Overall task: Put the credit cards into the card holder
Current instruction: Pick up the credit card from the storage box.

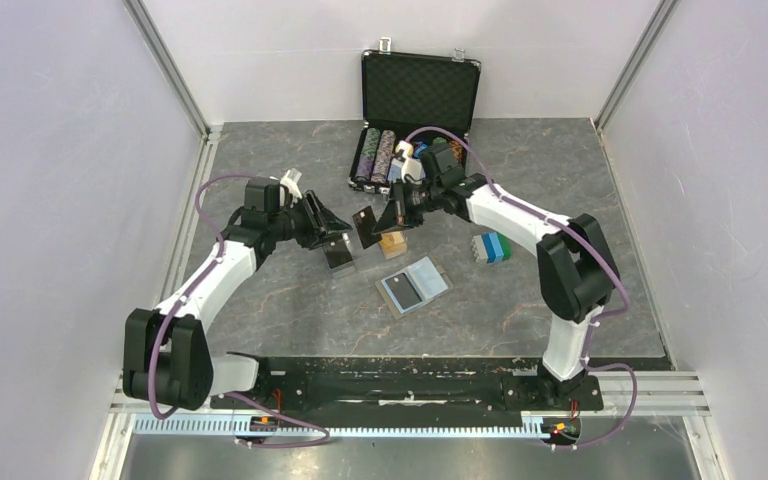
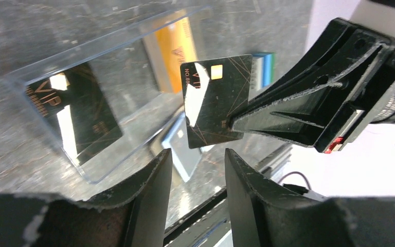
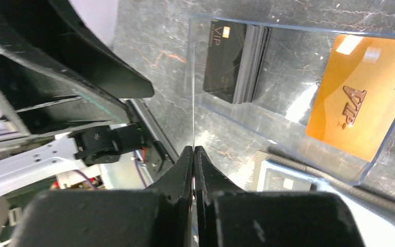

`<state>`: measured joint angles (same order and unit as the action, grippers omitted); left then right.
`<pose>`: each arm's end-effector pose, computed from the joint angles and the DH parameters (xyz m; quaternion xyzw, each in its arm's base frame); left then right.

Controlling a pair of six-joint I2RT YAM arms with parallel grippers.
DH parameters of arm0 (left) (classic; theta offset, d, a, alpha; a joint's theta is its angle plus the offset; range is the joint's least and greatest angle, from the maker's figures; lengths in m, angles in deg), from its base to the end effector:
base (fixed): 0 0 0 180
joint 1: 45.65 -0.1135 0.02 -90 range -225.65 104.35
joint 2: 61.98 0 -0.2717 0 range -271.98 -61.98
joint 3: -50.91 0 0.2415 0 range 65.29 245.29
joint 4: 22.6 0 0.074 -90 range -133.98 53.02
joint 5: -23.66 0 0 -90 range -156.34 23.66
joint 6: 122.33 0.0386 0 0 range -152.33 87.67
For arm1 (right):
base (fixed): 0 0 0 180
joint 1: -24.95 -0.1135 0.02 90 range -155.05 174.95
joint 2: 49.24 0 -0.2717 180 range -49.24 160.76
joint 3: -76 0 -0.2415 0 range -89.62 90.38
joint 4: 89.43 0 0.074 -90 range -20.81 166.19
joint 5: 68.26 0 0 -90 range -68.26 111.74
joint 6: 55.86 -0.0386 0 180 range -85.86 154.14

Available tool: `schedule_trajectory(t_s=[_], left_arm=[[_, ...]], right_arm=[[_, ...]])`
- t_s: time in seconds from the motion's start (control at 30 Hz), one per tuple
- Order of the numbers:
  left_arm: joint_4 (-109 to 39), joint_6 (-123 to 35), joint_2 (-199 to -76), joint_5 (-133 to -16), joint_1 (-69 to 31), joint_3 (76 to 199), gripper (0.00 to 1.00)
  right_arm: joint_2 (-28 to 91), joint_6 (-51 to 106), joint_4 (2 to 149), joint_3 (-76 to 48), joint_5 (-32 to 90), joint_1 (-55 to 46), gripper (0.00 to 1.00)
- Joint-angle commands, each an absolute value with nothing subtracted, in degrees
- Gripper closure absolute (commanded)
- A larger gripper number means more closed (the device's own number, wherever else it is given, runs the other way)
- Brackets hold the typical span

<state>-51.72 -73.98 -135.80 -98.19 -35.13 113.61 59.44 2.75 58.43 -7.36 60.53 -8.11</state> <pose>0.2546 -0.0680 0.2589 -0.1229 0.8714 -0.4015 0.2539 0.3370 0.2482 0.2480 -0.1419 0.8669 0.4546 0.1475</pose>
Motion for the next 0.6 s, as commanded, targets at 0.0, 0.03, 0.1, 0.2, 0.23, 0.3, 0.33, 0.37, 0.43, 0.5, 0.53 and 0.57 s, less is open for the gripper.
schedule_trajectory(t_s=[0.0, 0.03, 0.1, 0.2, 0.23, 0.3, 0.33, 0.37, 0.43, 0.5, 0.53, 0.57], left_arm=[[-37.5, -81.7, -135.5, -106.9, -35.1, 111.8, 0.51], [-35.2, -82.7, -136.0, -108.4, -35.1, 111.3, 0.51], [-32.7, -84.1, -136.9, -110.4, -34.9, 110.9, 0.51], [-30.9, -84.9, -137.7, -111.5, -33.9, 110.9, 0.51], [-29.8, -85.5, -137.9, -111.8, -33.5, 110.8, 0.5], [-27.5, -86.8, -138.2, -112.4, -32.4, 110.4, 0.51], [-26.4, -87.3, -138.4, -112.5, -31.9, 110.3, 0.51], [-25.2, -87.9, -138.6, -112.6, -31.3, 110.1, 0.51], [-24.3, -88.6, -139.0, -112.5, -30.4, 110.0, 0.52], [-23.2, -89.4, -139.0, -112.1, -29.9, 109.5, 0.57], [-22.5, -90.0, -138.6, -111.7, -29.9, 109.1, 0.6], [-21.7, -90.5, -138.3, -111.4, -29.9, 108.6, 0.65]], right_arm=[[52.5, -3.9, 66.7, -11.1, 67.3, -6.0, 1.0], [51.7, -4.4, 67.3, -11.7, 67.8, -5.8, 1.0], [50.1, -6.2, 68.5, -12.8, 69.1, -5.4, 1.0], [48.1, -9.4, 71.9, -14.9, 70.5, -5.0, 1.0], [47.6, -10.0, 72.8, -15.4, 70.7, -4.9, 1.0], [47.2, -11.2, 74.2, -16.3, 71.4, -4.9, 1.0], [46.9, -11.8, 75.0, -16.8, 71.7, -4.9, 1.0], [46.7, -12.6, 75.7, -17.4, 72.1, -4.9, 1.0], [46.2, -13.3, 77.3, -18.2, 72.4, -4.9, 1.0], [45.9, -13.3, 77.6, -18.8, 72.5, -4.9, 1.0], [45.8, -13.2, 77.6, -19.2, 72.5, -4.9, 1.0], [45.7, -13.1, 77.6, -19.7, 72.5, -4.8, 1.0]])
